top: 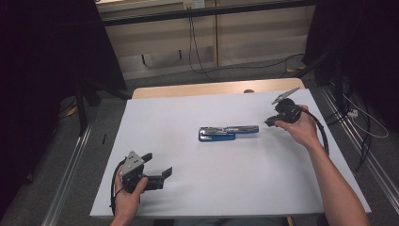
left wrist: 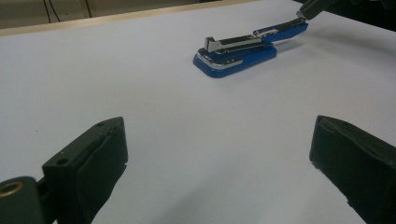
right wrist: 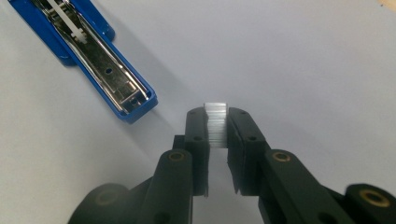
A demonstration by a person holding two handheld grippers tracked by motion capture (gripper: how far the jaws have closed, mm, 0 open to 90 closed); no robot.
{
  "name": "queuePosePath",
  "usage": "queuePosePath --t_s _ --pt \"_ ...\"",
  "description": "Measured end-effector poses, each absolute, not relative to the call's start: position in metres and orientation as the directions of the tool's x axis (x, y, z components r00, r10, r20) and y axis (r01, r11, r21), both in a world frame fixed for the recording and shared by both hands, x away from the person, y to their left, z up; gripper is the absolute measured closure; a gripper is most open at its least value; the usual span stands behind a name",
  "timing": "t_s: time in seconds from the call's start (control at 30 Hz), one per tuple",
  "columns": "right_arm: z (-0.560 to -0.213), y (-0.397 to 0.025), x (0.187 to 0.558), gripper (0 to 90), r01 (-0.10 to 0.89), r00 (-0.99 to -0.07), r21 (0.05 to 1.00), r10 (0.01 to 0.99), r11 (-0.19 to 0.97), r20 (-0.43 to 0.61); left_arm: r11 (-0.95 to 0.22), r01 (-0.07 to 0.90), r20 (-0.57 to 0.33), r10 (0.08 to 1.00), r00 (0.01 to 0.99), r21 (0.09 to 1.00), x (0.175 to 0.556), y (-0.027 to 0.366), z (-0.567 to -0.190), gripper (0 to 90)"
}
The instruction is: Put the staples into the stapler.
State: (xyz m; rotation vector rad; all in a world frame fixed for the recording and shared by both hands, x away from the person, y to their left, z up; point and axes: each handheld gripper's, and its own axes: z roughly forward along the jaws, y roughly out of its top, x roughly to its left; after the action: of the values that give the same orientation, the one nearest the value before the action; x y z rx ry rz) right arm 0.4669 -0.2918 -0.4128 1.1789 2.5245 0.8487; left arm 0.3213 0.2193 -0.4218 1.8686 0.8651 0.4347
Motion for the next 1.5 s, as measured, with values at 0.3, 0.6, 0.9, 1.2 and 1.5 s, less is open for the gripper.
queuePosePath --t_s 0.3,0.6,0.9,1.2,1.5 --pt "-0.399 -0.292 0.461 79.2 0.590 -0.657 0.654 0.752 0.474 0.047 -0.245 0.370 -0.078 0.733 0.676 0.896 0.323 0.219 -0.422 4.3" --pt "-0.392 -0.287 0.458 79.2 0.576 -0.665 0.678 0.744 0.457 0.064 -0.244 0.358 -0.079 0.720 0.689 0.901 0.325 0.217 -0.421 4.3" --pt "-0.383 -0.276 0.451 79.2 0.527 -0.687 0.719 0.725 0.453 0.047 -0.246 0.353 -0.076 0.717 0.693 0.903 0.328 0.216 -0.420 4.3" --pt "-0.376 -0.259 0.449 79.2 0.488 -0.729 0.740 0.682 0.463 0.054 -0.262 0.355 -0.065 0.718 0.693 0.897 0.330 0.215 -0.422 4.3" --pt "-0.374 -0.237 0.451 79.2 0.456 -0.772 0.739 0.634 0.495 0.052 -0.258 0.355 -0.068 0.717 0.694 0.899 0.329 0.214 -0.422 4.3"
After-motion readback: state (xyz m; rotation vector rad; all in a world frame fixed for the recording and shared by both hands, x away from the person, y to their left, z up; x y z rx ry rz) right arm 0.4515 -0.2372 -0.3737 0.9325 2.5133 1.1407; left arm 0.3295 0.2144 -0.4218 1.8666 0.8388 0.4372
